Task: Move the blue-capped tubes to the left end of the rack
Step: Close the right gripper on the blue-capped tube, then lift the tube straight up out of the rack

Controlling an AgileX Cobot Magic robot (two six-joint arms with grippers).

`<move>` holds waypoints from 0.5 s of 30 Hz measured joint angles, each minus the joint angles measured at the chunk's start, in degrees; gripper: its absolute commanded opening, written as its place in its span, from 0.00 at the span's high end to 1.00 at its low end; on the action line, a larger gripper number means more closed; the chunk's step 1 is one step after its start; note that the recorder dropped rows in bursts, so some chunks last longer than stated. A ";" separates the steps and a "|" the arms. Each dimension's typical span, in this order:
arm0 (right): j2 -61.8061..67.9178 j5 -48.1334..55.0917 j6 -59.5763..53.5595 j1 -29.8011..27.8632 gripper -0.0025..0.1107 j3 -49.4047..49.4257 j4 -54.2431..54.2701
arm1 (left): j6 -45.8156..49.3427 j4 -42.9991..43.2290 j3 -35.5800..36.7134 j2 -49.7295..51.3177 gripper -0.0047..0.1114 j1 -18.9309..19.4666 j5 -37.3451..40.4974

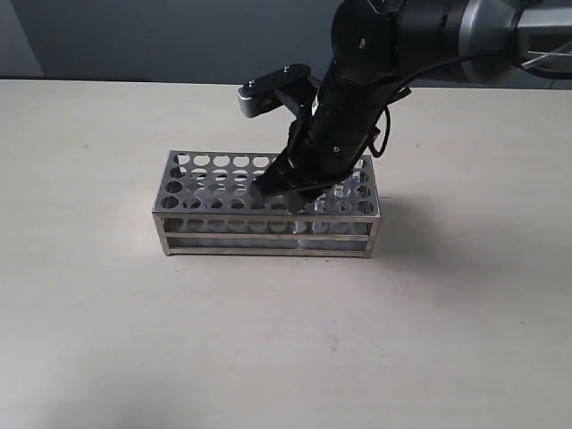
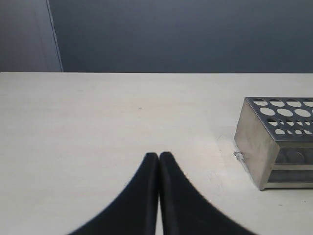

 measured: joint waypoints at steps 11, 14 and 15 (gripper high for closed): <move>-1.42 -0.51 0.00 0.00 0.99 0.00 -1.81 | 0.00 0.00 0.00 0.00 0.95 0.00 0.00; -3.67 -1.55 0.00 0.00 0.99 0.00 -2.61 | 0.00 0.00 0.00 0.00 0.95 0.00 0.00; -4.32 -1.92 0.00 0.00 0.99 0.00 -2.71 | 0.00 0.00 0.00 0.00 0.95 0.00 0.00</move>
